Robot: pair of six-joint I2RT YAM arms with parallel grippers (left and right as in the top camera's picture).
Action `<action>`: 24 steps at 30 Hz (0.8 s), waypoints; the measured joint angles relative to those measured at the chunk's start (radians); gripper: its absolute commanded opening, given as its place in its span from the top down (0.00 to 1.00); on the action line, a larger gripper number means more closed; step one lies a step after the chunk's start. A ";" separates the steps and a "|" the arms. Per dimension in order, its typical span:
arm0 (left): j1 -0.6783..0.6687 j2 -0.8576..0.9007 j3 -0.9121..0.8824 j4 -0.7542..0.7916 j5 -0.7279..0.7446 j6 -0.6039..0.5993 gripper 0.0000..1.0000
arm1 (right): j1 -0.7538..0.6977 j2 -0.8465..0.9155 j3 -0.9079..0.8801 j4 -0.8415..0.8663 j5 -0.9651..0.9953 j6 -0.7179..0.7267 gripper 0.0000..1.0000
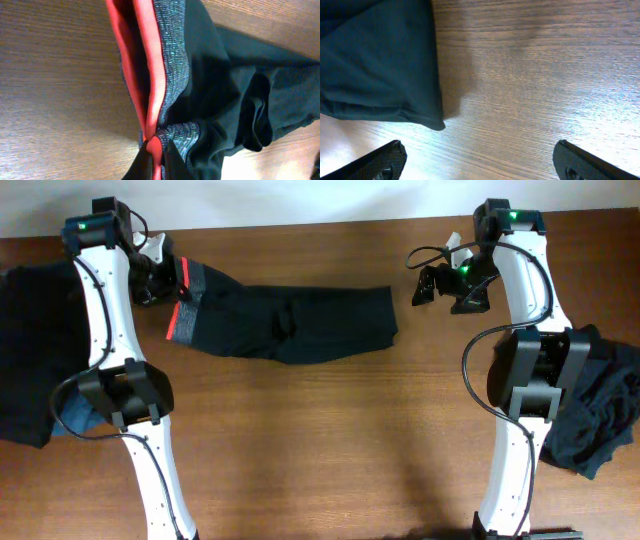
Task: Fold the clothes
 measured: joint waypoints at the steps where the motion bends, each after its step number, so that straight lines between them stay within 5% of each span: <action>1: -0.005 0.000 0.002 0.000 -0.003 0.000 1.00 | 0.000 0.000 0.000 0.000 0.000 0.000 0.01; 13: -0.107 0.000 0.005 0.027 -0.013 -0.005 1.00 | 0.000 0.000 0.000 -0.013 0.008 -0.001 0.01; 24: 0.031 0.000 0.029 -0.001 -0.023 -0.024 1.00 | 0.000 0.000 0.000 -0.013 0.008 0.000 0.01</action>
